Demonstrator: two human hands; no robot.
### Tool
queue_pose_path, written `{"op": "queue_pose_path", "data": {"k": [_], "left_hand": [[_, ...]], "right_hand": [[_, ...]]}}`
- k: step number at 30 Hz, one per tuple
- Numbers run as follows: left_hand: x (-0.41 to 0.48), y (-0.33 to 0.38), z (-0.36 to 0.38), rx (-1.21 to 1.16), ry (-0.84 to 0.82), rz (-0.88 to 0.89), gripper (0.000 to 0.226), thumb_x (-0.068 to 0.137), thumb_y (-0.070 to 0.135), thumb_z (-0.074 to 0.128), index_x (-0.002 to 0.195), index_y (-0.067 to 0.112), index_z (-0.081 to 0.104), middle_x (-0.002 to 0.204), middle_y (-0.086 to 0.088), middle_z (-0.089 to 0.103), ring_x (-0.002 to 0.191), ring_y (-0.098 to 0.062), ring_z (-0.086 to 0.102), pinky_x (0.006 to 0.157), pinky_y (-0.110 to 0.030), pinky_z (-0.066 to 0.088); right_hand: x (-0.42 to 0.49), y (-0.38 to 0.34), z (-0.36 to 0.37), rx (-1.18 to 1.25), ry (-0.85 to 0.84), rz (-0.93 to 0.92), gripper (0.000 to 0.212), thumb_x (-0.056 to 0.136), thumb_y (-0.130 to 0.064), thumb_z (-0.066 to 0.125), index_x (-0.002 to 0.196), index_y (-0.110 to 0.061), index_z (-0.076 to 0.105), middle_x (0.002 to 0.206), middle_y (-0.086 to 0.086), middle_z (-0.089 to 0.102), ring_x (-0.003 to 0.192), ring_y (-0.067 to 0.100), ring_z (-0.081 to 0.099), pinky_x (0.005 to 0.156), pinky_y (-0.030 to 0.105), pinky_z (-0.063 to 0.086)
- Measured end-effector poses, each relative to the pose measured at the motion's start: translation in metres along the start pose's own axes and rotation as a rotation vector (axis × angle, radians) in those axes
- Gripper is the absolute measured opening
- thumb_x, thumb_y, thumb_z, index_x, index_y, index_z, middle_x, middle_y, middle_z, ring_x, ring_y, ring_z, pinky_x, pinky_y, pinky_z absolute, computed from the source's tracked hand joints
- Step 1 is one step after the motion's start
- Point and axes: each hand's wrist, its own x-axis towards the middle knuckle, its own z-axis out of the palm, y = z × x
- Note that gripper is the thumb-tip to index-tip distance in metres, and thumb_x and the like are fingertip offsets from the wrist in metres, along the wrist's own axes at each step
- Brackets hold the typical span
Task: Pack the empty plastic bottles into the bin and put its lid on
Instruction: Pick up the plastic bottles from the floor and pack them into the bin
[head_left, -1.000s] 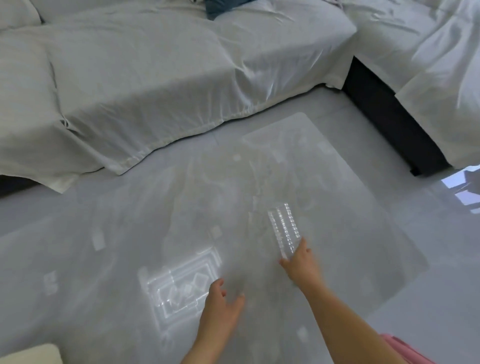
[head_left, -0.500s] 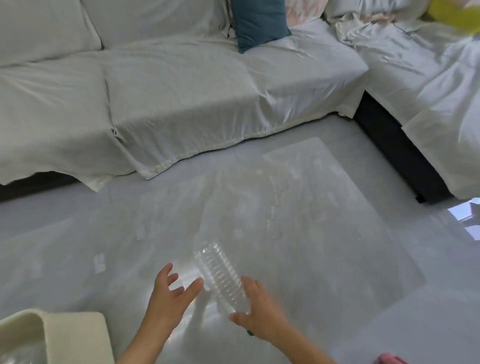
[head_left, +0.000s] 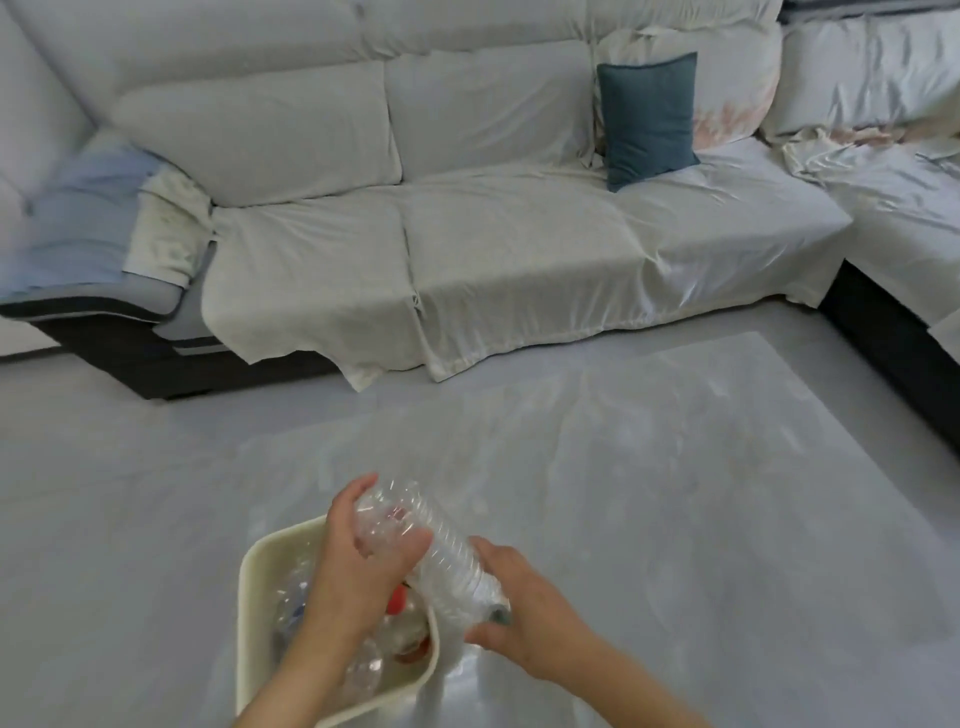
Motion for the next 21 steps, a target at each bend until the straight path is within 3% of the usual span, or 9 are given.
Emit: {"op": "queue_pose_path", "data": {"k": [2, 3, 5, 7, 10, 14, 18, 21], "left_hand": [[-0.006, 0.002, -0.034, -0.004, 0.071, 0.064, 0.061, 0.071, 0.016, 0.077, 0.12, 0.035, 0.046, 0.106, 0.002, 0.063, 0.074, 0.004, 0.065, 0.062, -0.013, 0.052], [-0.008, 0.001, -0.052, -0.016, 0.113, 0.088, 0.063, 0.069, 0.018, 0.079, 0.121, 0.033, 0.046, 0.111, 0.007, 0.061, 0.085, 0.004, 0.064, 0.071, -0.015, 0.053], [-0.01, -0.001, -0.089, -0.043, 0.194, 0.114, 0.07, 0.065, 0.024, 0.082, 0.124, 0.033, 0.046, 0.121, 0.004, 0.058, 0.103, -0.008, 0.062, 0.087, -0.029, 0.053], [-0.01, -0.008, -0.12, -0.042, 0.241, 0.146, 0.07, 0.064, 0.027, 0.083, 0.123, 0.037, 0.046, 0.127, 0.005, 0.055, 0.11, -0.013, 0.059, 0.089, -0.03, 0.05], [-0.008, -0.024, -0.147, 0.0, 0.254, 0.12, 0.067, 0.068, 0.021, 0.081, 0.123, 0.037, 0.045, 0.13, 0.007, 0.048, 0.113, -0.015, 0.054, 0.082, -0.019, 0.045], [-0.007, -0.045, -0.16, -0.028, 0.256, 0.093, 0.069, 0.061, 0.032, 0.083, 0.116, 0.045, 0.044, 0.125, 0.008, 0.049, 0.115, -0.019, 0.053, 0.096, -0.036, 0.047], [-0.011, -0.06, -0.154, 0.117, 0.131, 0.112, 0.072, 0.06, 0.035, 0.082, 0.118, 0.047, 0.042, 0.119, 0.026, 0.048, 0.113, -0.012, 0.054, 0.095, -0.037, 0.049], [-0.014, -0.071, -0.148, 0.184, 0.155, 0.145, 0.076, 0.054, 0.047, 0.075, 0.122, 0.05, 0.04, 0.125, 0.019, 0.048, 0.114, -0.011, 0.053, 0.091, -0.041, 0.053]], "right_hand": [[0.006, -0.026, 0.014, 0.01, -0.038, -0.025, 0.089, 0.077, -0.04, 0.069, 0.146, -0.036, 0.012, 0.146, -0.012, 0.033, 0.129, 0.008, 0.041, 0.106, 0.026, 0.036], [0.011, -0.036, 0.018, 0.023, -0.046, -0.027, 0.093, 0.076, -0.045, 0.068, 0.147, -0.034, 0.009, 0.146, -0.011, 0.033, 0.132, 0.008, 0.037, 0.108, 0.029, 0.035], [0.021, -0.056, 0.025, 0.08, 0.001, -0.005, 0.088, 0.078, -0.045, 0.065, 0.147, -0.029, 0.012, 0.14, -0.009, 0.037, 0.128, 0.009, 0.04, 0.102, 0.027, 0.04], [0.03, -0.069, 0.029, 0.148, 0.097, 0.019, 0.07, 0.085, -0.035, 0.06, 0.143, -0.025, 0.023, 0.13, -0.007, 0.044, 0.118, 0.01, 0.049, 0.084, 0.015, 0.041], [0.034, -0.073, 0.033, 0.153, 0.173, 0.056, 0.056, 0.089, -0.033, 0.056, 0.138, -0.024, 0.032, 0.122, -0.002, 0.051, 0.102, 0.009, 0.054, 0.073, 0.014, 0.04], [0.027, -0.066, 0.044, 0.076, 0.166, 0.096, 0.053, 0.089, -0.035, 0.054, 0.137, -0.024, 0.035, 0.122, -0.003, 0.052, 0.099, 0.008, 0.053, 0.084, 0.022, 0.038], [0.016, -0.057, 0.051, 0.021, 0.152, 0.118, 0.051, 0.09, -0.035, 0.053, 0.136, -0.022, 0.037, 0.121, -0.003, 0.052, 0.098, 0.009, 0.054, 0.084, 0.022, 0.037], [0.01, -0.05, 0.056, -0.037, 0.134, 0.126, 0.051, 0.09, -0.036, 0.052, 0.136, -0.02, 0.039, 0.123, -0.001, 0.054, 0.1, 0.009, 0.056, 0.085, 0.021, 0.039]]}}
